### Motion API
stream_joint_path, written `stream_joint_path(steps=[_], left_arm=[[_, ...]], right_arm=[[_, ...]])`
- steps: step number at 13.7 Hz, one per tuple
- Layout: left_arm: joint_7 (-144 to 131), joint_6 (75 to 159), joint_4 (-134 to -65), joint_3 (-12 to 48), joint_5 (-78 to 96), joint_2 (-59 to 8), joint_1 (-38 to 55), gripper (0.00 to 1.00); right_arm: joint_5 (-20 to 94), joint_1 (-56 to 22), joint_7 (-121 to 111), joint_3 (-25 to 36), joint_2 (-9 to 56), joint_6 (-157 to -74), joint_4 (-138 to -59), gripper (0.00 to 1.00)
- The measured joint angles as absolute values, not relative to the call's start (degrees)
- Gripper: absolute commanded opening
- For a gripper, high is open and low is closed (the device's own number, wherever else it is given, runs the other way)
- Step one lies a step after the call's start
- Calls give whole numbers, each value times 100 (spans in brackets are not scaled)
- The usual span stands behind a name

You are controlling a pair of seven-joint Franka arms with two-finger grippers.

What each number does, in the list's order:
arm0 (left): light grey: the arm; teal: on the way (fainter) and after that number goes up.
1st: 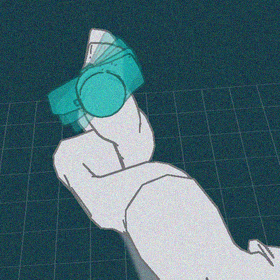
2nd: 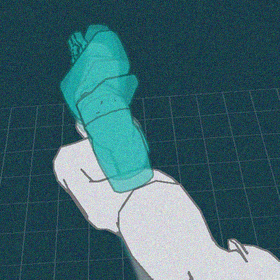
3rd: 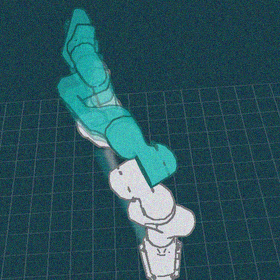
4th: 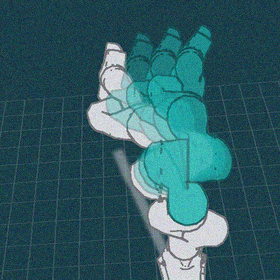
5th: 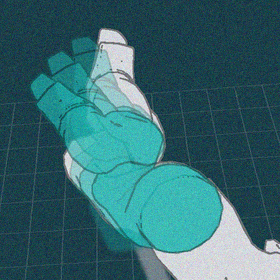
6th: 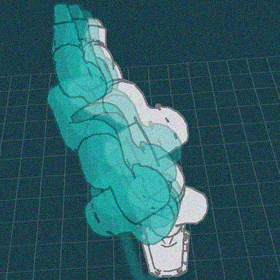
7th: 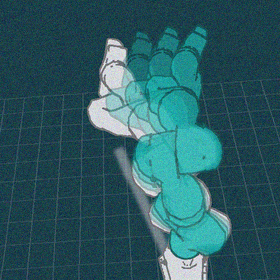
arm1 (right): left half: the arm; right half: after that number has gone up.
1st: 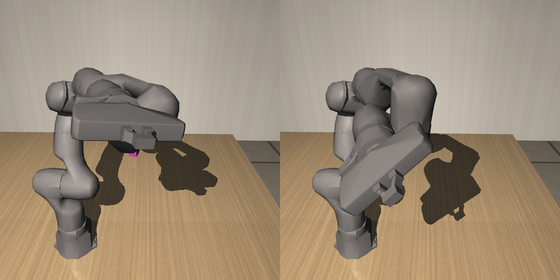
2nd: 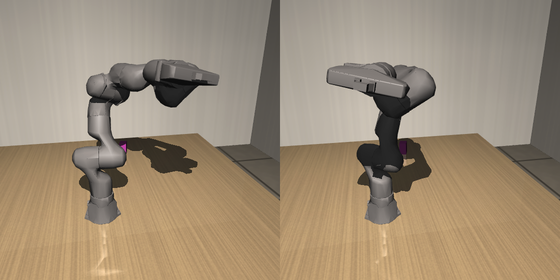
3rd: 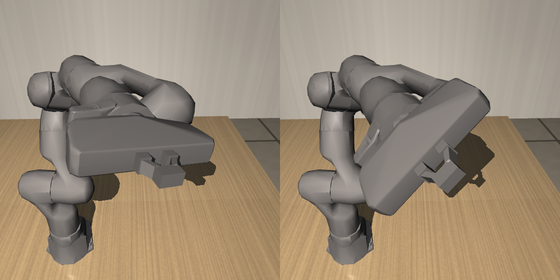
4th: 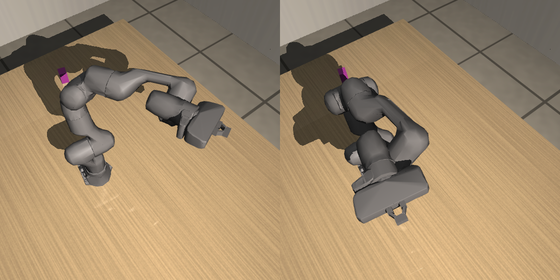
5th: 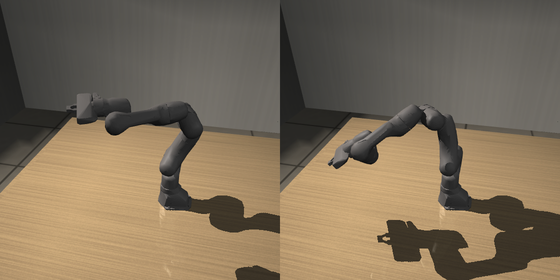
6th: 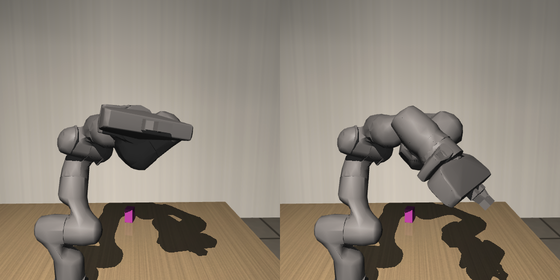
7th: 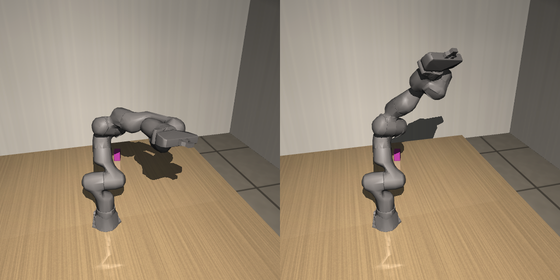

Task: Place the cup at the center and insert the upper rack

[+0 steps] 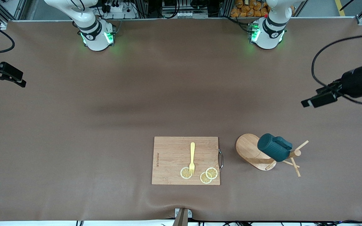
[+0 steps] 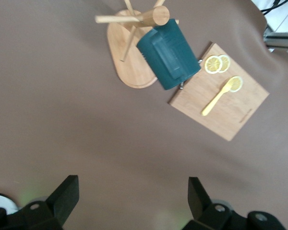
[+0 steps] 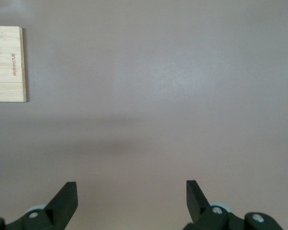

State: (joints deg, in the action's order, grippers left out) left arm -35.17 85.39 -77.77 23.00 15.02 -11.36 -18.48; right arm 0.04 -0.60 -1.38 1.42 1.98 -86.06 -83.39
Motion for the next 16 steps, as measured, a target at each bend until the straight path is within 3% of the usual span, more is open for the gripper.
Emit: stream_joint_path(steps=[6, 11, 13, 16], left_arm=[[-2656, 8089, -7874, 2771, 293, -747, -1839, 100], [-2290, 8049, -8311, 2815, 234, -282, -1826, 100], [-1869, 8068, -8596, 2544, 121, -50, -1621, 100], [-1511, 8409, -9308, 1635, 4, 395, -740, 100]], right_arm=[[6, -61, -136, 128, 198, -8606, -8335, 100], [6, -61, -136, 120, 198, -8606, -8303, 100], [6, -61, -136, 123, 198, -8606, -8303, 100], [6, -61, -136, 121, 198, -8606, -8303, 100]])
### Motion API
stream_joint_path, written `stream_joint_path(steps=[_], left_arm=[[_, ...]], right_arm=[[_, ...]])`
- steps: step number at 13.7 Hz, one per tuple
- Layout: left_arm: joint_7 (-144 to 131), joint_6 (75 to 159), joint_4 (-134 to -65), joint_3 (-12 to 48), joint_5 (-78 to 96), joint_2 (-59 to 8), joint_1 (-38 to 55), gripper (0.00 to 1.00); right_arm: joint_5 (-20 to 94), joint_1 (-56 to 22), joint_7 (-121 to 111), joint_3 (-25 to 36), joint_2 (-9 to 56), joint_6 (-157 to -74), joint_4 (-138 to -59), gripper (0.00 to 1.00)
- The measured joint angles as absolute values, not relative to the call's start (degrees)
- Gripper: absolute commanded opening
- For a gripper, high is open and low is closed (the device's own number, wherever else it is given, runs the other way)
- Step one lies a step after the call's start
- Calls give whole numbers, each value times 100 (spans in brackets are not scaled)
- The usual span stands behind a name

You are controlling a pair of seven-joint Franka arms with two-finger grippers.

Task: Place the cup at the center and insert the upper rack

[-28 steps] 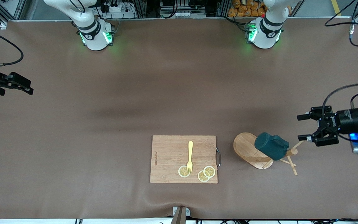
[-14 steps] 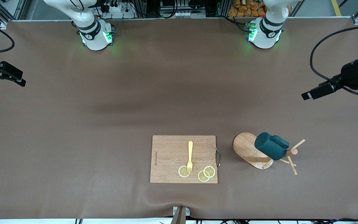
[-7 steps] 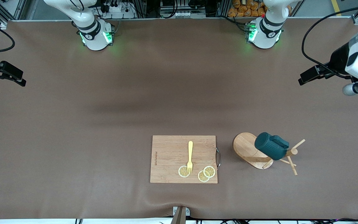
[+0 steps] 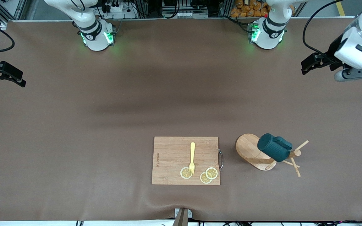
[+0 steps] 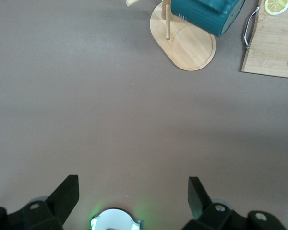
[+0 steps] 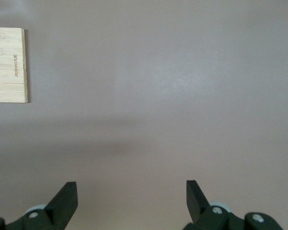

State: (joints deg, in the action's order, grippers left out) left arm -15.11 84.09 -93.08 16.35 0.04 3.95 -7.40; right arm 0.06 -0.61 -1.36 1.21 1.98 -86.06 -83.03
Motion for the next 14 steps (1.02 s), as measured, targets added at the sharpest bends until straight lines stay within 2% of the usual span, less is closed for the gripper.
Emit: stream_joint_path(steps=[4, 10, 14], left_arm=[[-1434, 8793, -9957, 695, -271, 721, 136, 100], [-1417, 9004, -10098, 133, -388, 745, 578, 100], [-1401, 9043, -10058, 91, -309, 750, 604, 100]], right_arm=[[6, -61, -136, 123, 198, -8379, -8304, 100], [6, -61, -136, 120, 198, -7811, -8302, 100], [6, -61, -136, 118, 198, -7744, -8300, 100]])
